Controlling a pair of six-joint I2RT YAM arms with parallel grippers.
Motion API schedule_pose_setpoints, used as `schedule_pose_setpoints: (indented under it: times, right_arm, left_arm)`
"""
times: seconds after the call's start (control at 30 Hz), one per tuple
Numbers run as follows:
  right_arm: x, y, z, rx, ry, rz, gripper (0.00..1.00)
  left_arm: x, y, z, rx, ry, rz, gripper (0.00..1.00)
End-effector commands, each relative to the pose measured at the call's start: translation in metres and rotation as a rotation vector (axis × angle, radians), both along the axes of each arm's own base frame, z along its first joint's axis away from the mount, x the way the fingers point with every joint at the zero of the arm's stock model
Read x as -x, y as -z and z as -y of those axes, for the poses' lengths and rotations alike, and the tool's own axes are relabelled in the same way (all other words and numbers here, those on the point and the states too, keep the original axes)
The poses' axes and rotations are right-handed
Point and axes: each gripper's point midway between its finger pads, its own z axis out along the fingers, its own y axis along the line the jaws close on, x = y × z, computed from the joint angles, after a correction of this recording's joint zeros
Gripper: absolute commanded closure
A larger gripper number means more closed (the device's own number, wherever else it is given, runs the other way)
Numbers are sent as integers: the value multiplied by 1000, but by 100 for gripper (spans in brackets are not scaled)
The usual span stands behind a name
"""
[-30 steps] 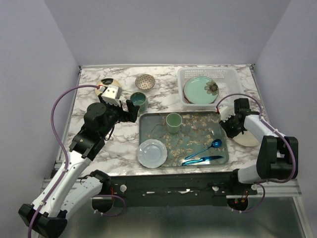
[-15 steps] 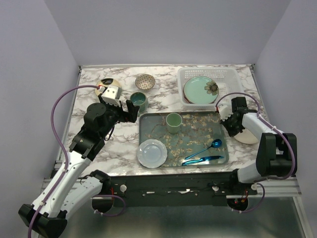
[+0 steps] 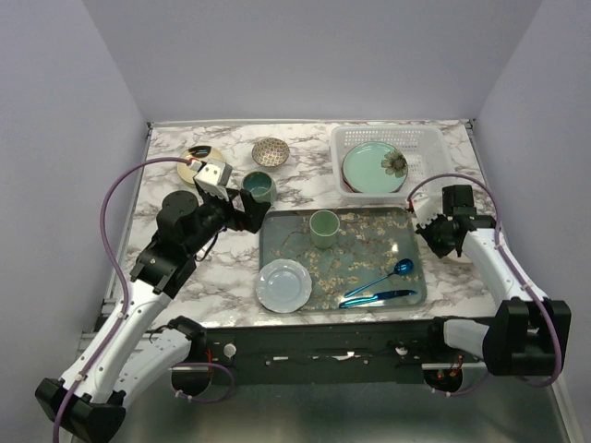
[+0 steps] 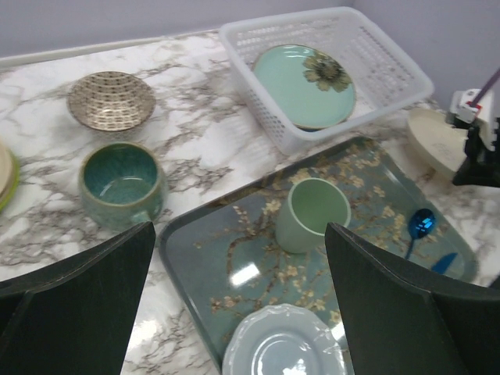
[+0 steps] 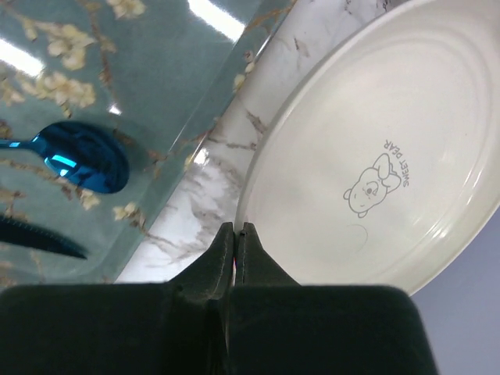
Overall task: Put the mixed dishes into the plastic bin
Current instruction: Pick up the plate at the center of the board.
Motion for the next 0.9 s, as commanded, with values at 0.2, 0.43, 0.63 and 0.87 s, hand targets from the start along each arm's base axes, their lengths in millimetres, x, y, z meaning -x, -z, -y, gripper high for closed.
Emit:
schedule_pose_setpoints:
  times: [0.2,0.43,0.63,0.87]
  right_arm:
    - [48,-53,-51,-182,-328,95,98]
    - [69,-80,-77,-251,-531,201,96]
    - [73,-93,-95,-302,-660,255,92]
    - [72,-97,-110,-335,-736,282,95]
  left_arm:
    - [36,-12,71,327,395,-191,1]
    - [37,7,116,483,439,-465,3]
    - [33,35,165,442,397,-609,17]
    - [28,63,222,291,374,-698,22]
